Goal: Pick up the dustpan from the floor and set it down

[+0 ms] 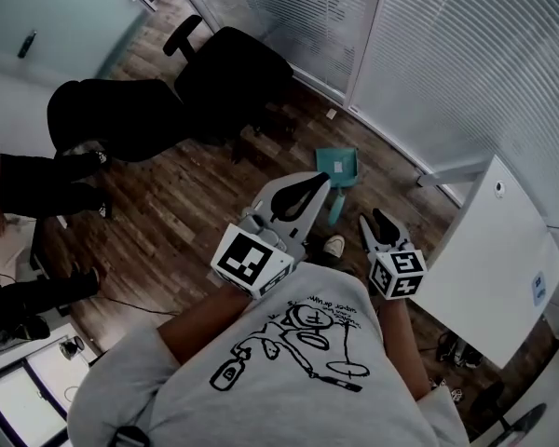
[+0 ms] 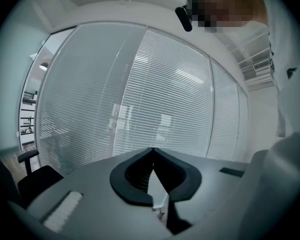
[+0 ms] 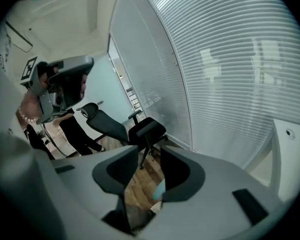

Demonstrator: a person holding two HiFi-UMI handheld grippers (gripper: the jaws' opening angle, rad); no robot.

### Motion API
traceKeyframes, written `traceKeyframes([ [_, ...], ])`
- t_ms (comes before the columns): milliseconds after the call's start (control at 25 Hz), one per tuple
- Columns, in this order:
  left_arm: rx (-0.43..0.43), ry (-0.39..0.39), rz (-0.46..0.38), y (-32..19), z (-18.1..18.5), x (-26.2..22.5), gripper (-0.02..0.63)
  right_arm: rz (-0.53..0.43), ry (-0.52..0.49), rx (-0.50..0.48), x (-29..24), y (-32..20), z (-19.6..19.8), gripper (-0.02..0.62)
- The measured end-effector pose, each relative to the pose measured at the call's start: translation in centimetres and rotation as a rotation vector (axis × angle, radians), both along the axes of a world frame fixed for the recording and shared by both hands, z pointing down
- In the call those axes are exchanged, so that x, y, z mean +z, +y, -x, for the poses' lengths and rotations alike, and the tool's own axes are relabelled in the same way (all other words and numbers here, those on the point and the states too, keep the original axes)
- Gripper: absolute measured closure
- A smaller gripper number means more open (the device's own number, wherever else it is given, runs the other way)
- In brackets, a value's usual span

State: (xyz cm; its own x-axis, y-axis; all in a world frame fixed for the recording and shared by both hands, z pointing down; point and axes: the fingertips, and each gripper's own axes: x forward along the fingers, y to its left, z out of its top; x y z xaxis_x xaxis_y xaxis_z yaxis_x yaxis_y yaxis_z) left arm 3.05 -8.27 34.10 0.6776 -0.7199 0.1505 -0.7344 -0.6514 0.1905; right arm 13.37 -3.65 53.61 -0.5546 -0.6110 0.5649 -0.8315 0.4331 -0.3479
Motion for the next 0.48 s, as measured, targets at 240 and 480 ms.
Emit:
traceKeyframes([
  [240, -0.007, -0.002, 0.003, 0.2, 0.4, 0.1, 0.604, 0.098, -0.020, -0.037, 4.9, 0.7, 1.0, 0.442],
  [480, -0.011, -0.004, 0.006, 0.2, 0.8, 0.0, 0.604, 0.181, -0.024, -0.029, 10.6, 1.1, 1.0, 0.433],
])
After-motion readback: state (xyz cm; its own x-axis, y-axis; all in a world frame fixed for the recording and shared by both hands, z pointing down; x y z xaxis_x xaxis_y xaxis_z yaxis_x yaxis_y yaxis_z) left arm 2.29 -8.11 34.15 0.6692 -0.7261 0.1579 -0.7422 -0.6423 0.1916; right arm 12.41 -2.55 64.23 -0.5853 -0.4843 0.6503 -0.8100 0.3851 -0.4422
